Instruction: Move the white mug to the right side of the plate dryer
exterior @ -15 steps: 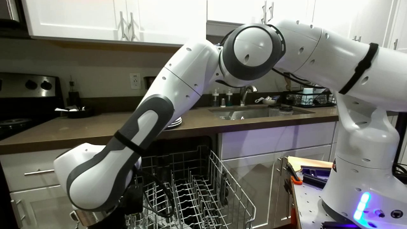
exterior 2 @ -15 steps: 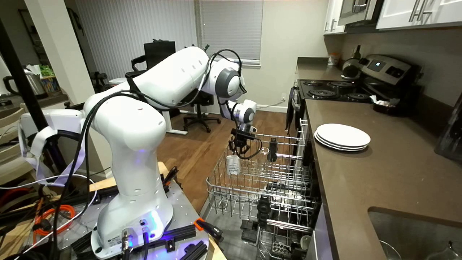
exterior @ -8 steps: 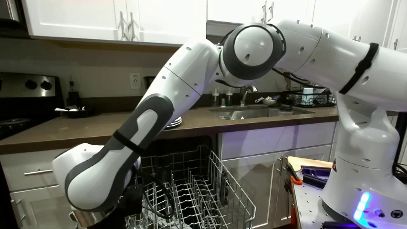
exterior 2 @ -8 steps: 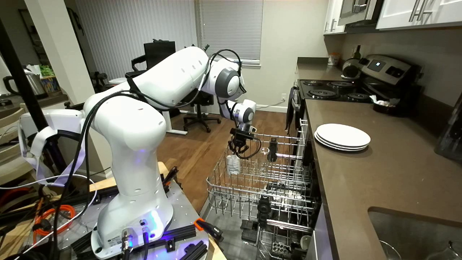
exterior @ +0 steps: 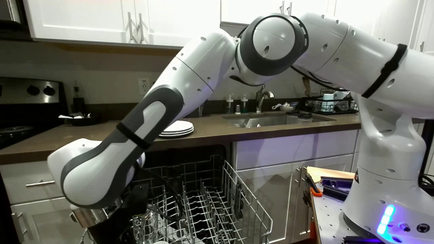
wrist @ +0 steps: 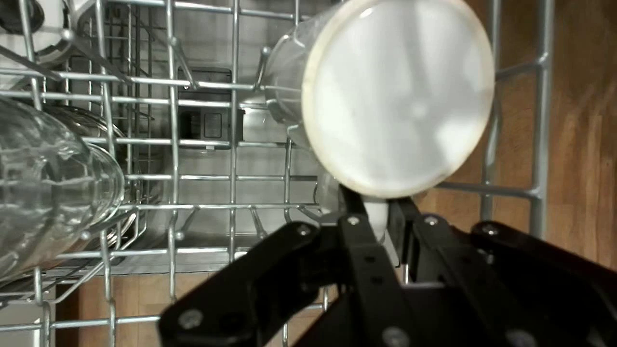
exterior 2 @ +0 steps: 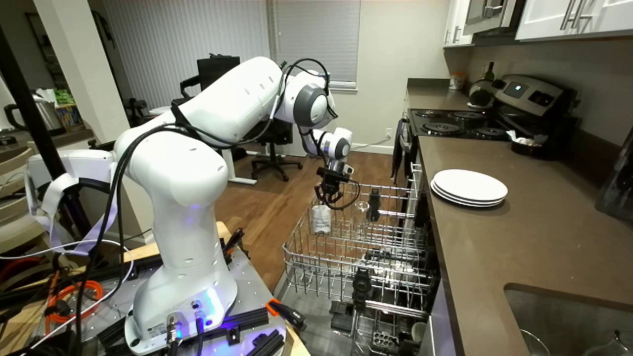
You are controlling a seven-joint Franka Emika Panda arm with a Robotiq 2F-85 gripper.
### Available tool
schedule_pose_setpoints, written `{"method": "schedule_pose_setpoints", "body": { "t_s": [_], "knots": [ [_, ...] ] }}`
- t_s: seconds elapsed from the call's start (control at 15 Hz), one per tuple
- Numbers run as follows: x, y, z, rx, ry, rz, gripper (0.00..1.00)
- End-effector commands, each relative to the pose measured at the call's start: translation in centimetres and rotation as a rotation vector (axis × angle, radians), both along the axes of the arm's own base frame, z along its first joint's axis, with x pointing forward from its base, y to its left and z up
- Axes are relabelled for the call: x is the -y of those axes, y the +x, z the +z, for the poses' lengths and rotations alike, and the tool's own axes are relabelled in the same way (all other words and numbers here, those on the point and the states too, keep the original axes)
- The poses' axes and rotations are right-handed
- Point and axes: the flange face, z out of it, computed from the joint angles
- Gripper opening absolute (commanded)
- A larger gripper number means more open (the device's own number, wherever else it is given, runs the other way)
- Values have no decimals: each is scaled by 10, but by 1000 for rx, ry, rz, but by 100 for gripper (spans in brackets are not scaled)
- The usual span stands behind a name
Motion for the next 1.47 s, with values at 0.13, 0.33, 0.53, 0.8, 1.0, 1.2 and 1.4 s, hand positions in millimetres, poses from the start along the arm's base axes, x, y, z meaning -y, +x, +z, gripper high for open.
{"method": "schedule_pose_setpoints", "body": {
  "t_s": [0.13, 0.33, 0.53, 0.8, 1.0, 1.2, 1.4],
  "knots": [
    [5, -2, 51, -21, -65, 0, 7],
    [10, 2, 76, 5, -59, -10, 7],
    [20, 7, 97, 38, -47, -37, 7],
    [35, 10, 116, 62, -62, -55, 7],
    [41, 8, 121, 65, -67, -64, 7],
    [51, 6, 128, 76, -75, -85, 6],
    [66, 6, 138, 95, -81, -123, 6]
  ]
}}
